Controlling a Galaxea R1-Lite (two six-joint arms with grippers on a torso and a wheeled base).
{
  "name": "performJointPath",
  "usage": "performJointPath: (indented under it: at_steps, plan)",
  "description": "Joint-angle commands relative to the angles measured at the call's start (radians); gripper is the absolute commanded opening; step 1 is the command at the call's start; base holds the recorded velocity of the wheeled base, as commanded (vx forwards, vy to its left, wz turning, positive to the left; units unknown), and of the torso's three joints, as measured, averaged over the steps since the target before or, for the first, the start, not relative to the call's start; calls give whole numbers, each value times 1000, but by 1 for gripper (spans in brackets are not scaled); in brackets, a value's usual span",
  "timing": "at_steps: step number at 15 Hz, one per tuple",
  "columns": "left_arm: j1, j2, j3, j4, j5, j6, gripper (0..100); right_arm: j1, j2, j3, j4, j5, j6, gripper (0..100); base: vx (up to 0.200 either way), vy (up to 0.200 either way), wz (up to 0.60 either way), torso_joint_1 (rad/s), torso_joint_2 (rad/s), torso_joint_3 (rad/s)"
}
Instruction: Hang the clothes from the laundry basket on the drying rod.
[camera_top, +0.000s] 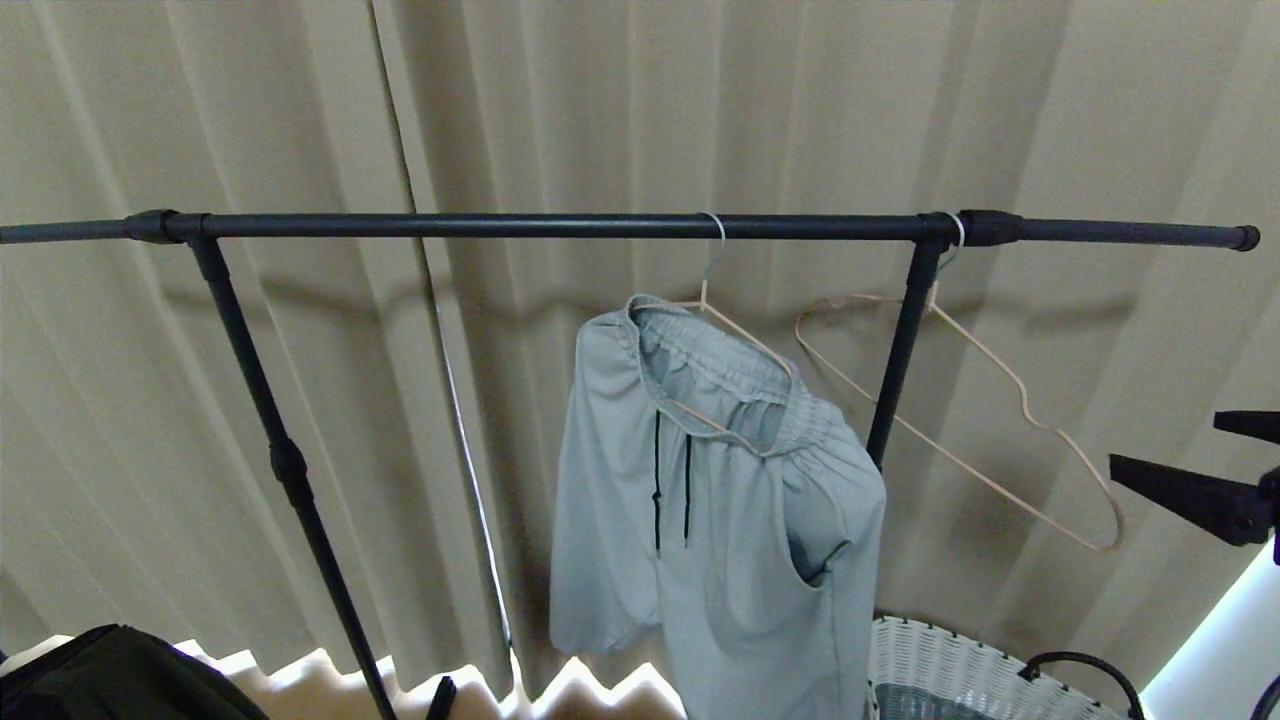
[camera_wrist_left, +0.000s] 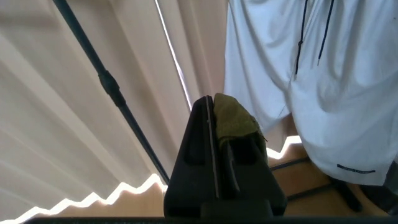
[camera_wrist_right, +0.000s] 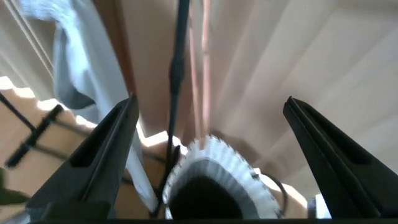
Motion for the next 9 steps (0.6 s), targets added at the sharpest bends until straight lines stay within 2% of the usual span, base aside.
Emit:
performJointPath:
  at_steps: [1,9]
  plan:
    - [-1,5,14,-1,-1,2,0,14,185,-144,94,1,-17,100,0,0,0,0,0,0]
    - [-3,-9,5,-3,-1,4,0,89,458,-331,123,-16,-15,100,0,0,0,0,0,0]
